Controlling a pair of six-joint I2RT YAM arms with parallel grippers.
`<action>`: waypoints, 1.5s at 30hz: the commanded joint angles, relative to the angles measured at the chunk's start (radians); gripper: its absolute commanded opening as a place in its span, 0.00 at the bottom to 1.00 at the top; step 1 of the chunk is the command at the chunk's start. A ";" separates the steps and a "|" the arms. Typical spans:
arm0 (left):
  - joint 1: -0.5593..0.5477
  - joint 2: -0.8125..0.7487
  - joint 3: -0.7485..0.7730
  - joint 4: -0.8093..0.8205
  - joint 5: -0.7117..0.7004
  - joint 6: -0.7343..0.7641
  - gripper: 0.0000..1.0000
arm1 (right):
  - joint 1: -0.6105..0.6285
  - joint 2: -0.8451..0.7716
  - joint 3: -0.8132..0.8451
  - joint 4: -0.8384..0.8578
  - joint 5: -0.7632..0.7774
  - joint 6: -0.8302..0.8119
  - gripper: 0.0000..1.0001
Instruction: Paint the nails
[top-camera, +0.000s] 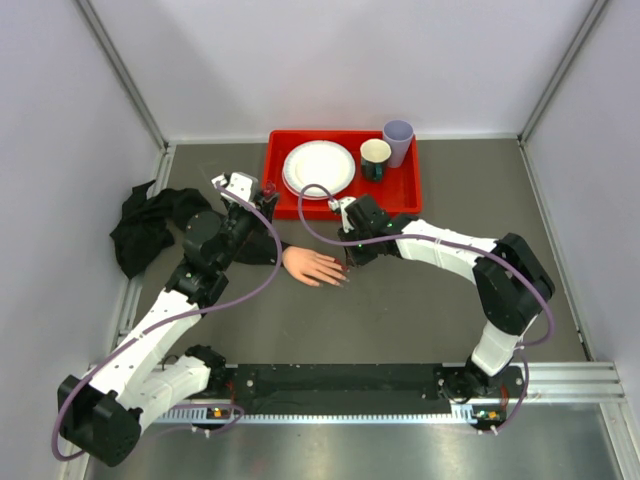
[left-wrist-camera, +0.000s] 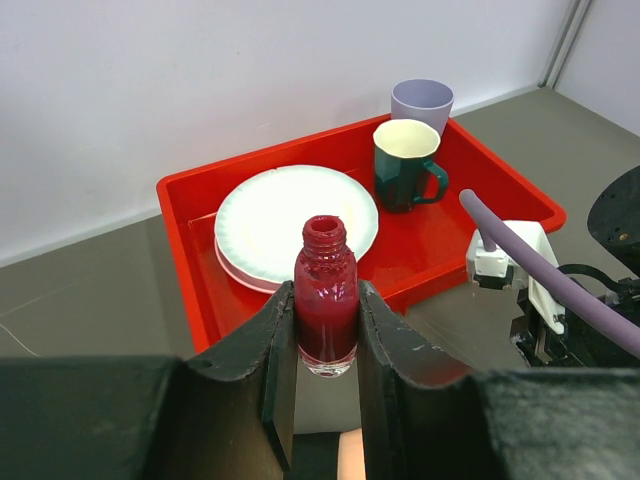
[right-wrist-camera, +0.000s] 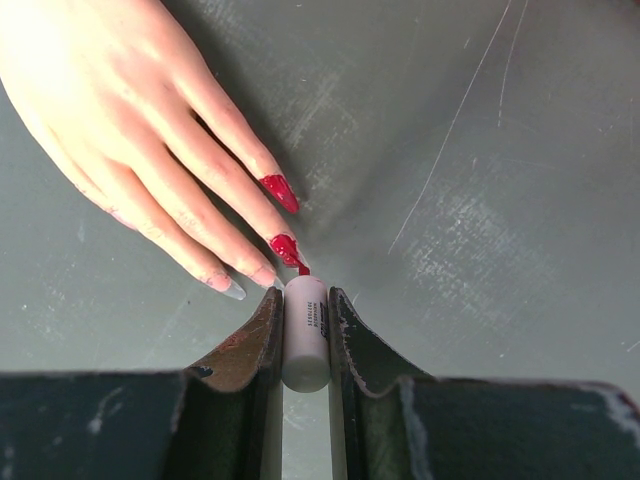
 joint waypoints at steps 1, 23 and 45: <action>0.005 -0.004 0.010 0.057 0.009 -0.005 0.00 | 0.001 -0.041 -0.013 0.013 0.013 -0.008 0.00; 0.005 -0.002 0.010 0.057 0.008 -0.004 0.00 | -0.002 -0.072 -0.017 -0.002 0.024 -0.009 0.00; 0.005 -0.002 0.012 0.057 0.012 -0.005 0.00 | -0.009 -0.035 0.039 0.030 -0.028 0.000 0.00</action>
